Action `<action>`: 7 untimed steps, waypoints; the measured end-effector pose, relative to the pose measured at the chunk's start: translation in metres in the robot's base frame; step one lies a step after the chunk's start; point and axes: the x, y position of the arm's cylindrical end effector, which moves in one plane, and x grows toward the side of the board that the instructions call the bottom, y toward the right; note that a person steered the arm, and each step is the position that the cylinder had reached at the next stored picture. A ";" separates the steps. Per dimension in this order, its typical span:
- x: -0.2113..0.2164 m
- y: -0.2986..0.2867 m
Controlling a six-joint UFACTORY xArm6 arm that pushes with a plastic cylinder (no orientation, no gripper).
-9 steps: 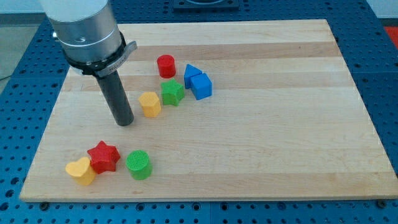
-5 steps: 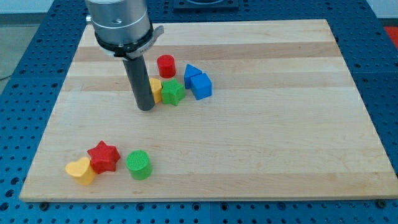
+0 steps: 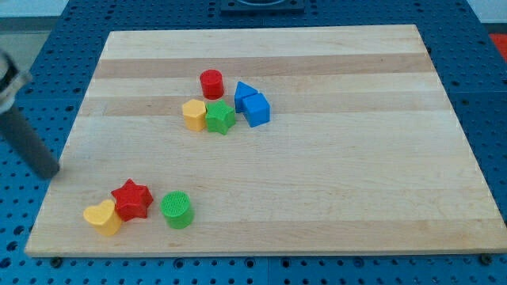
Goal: Push the yellow heart towards the center left
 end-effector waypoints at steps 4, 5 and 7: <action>0.055 0.117; 0.023 0.078; -0.047 0.040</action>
